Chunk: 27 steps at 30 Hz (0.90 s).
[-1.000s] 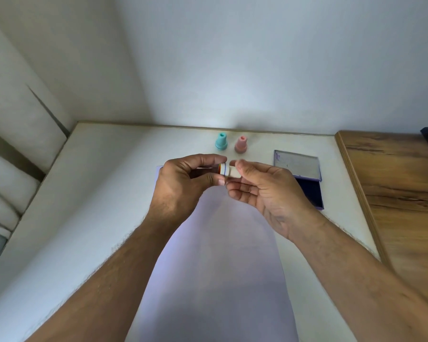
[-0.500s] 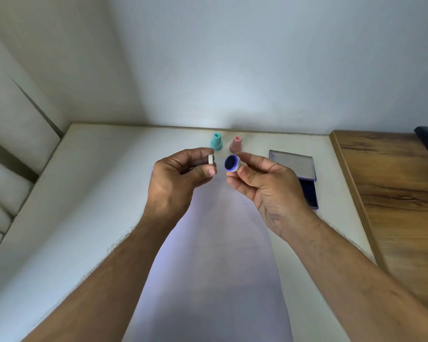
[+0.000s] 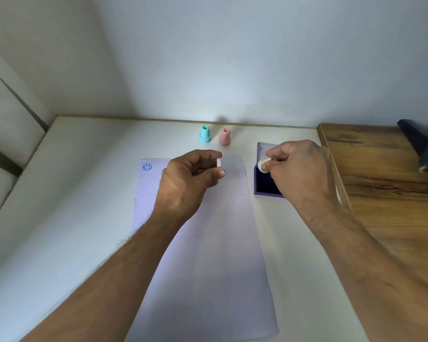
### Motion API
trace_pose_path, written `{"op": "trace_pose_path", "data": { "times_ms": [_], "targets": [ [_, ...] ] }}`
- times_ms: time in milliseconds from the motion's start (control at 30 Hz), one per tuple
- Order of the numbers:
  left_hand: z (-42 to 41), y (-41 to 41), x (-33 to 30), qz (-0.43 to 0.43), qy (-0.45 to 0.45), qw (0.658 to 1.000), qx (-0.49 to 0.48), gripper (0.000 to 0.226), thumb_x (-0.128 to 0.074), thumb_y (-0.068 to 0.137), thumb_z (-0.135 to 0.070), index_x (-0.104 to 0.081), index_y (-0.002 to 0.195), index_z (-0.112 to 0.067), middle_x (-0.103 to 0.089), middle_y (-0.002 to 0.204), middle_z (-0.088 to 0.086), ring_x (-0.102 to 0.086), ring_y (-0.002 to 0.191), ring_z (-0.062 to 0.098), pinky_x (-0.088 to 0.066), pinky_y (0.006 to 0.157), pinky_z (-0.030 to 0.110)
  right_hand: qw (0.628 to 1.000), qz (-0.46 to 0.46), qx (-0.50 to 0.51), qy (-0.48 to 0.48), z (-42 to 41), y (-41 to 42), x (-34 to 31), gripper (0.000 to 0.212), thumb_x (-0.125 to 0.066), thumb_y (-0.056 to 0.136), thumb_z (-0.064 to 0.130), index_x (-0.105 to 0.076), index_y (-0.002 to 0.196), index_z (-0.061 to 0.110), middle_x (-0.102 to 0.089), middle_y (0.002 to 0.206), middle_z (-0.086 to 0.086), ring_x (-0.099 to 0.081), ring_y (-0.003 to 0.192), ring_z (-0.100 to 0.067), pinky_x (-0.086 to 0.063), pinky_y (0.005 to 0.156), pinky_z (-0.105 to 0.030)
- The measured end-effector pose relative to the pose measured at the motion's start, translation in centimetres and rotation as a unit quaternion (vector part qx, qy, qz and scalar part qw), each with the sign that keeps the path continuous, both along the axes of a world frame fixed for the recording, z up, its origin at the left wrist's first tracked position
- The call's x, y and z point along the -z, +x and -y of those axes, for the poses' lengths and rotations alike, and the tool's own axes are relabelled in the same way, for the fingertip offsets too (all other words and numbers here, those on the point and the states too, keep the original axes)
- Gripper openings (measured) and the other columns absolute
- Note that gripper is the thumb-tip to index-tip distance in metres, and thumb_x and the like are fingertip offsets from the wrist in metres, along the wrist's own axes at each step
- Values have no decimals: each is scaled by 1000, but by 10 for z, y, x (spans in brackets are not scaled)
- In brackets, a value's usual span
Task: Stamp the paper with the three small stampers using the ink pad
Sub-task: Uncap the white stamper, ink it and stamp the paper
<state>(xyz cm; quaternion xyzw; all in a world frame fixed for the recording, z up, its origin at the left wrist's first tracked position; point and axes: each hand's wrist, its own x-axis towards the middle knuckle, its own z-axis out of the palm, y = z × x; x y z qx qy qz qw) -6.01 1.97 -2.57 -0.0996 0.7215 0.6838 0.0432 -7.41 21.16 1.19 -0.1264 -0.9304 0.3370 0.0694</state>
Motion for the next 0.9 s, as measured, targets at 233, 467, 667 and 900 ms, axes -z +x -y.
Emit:
{"op": "trace_pose_path", "data": {
  "times_ms": [233,467,667,900],
  "targets": [
    [-3,1,1,5,-15,1000,11,27,-77,83,-11,-76,106,-25,-76,98,0,-73,84,14,-58,92,39,995,35,-46,81,5,3,12,19,-66,84,8,-77,98,15,-71,101,-11,-67,94,-31,-59,80,-42],
    [1,2,4,4,-29,999,12,26,-76,83,-14,-76,103,-29,-77,96,-3,-74,86,16,-57,93,41,991,71,-40,108,10,-1,11,16,-55,84,0,-70,88,4,-69,88,-11,-66,79,-29,-58,67,-37],
    [12,-3,-1,3,1,1000,-10,26,-72,86,-5,-75,102,-25,-76,94,1,-72,82,13,-59,88,32,990,96,-18,106,9,-12,6,13,-63,79,6,-70,89,9,-69,96,-11,-66,86,-30,-59,73,-41],
    [16,-2,-2,9,4,1000,-12,26,-72,86,-5,-75,103,-24,-76,97,5,-72,82,14,-58,86,29,987,133,-2,88,10,-20,6,15,-71,77,8,-71,92,9,-71,95,-12,-68,88,-30,-59,78,-43]
  ]
}}
